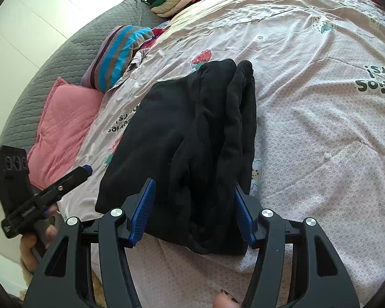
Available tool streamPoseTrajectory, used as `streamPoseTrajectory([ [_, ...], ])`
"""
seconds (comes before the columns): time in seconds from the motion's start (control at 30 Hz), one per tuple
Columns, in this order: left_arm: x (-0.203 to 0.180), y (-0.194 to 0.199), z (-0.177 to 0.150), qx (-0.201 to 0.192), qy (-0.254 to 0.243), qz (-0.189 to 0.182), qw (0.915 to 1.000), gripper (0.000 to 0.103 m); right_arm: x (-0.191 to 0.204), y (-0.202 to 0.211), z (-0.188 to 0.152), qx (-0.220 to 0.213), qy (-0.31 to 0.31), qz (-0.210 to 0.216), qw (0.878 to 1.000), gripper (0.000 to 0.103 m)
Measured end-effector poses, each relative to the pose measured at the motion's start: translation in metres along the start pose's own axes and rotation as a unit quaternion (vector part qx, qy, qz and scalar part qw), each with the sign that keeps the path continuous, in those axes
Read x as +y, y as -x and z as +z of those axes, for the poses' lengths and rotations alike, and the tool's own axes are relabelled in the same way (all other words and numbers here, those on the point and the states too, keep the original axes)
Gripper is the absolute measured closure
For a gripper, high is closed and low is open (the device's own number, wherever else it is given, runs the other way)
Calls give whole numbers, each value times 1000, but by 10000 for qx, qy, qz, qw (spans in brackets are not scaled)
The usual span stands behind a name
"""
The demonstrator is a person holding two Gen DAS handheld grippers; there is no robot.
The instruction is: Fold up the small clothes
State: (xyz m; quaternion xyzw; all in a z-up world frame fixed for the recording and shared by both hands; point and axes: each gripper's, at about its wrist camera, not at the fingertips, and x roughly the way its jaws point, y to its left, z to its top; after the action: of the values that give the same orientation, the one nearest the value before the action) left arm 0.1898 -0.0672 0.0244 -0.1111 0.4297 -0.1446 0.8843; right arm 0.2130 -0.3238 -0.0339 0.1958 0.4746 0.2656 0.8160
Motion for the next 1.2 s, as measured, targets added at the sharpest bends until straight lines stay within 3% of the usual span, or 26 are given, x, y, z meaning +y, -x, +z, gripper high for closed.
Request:
streamPoseTrajectory([
  [0.03, -4, -1, 0, 20, -51, -18, 10000, 54, 1, 0, 0, -7, 23, -17, 10000, 48],
  [0.13, -14, -13, 1, 219, -256, 56, 9994, 54, 5, -2, 0, -55, 120, -125, 9998, 81],
  [0.2, -11, -27, -2, 422, -257, 218, 9985, 54, 12, 2, 1, -154, 278, -270, 9991, 85],
  [0.33, 0, -36, -13, 554, -123, 186, 9982, 49, 15, 17, -1, -395, 398, -235, 9981, 86],
  [0.43, 4, -38, -17, 613, -40, 89, 9981, 47, -6, 1, -5, -86, 77, -346, 9993, 84],
  [0.5, 1, -39, -19, 628, -96, 123, 9979, 46, -13, -3, -10, -103, -90, -346, 9993, 81],
  [0.7, 3, -40, -19, 648, -23, 117, 9978, 44, 6, 2, -21, -390, 349, -961, 9940, 72],
  [0.83, 4, -39, -20, 648, -7, 125, 9978, 43, 20, 4, -27, -577, 644, -1529, 9844, 54],
  [0.9, 4, -38, -20, 644, 13, 111, 9979, 43, 25, 5, -31, -636, 791, -1709, 9801, 52],
  [1.2, 5, -35, -21, 657, 60, 74, 9978, 40, 26, 8, -43, -613, 896, -1882, 9761, 38],
])
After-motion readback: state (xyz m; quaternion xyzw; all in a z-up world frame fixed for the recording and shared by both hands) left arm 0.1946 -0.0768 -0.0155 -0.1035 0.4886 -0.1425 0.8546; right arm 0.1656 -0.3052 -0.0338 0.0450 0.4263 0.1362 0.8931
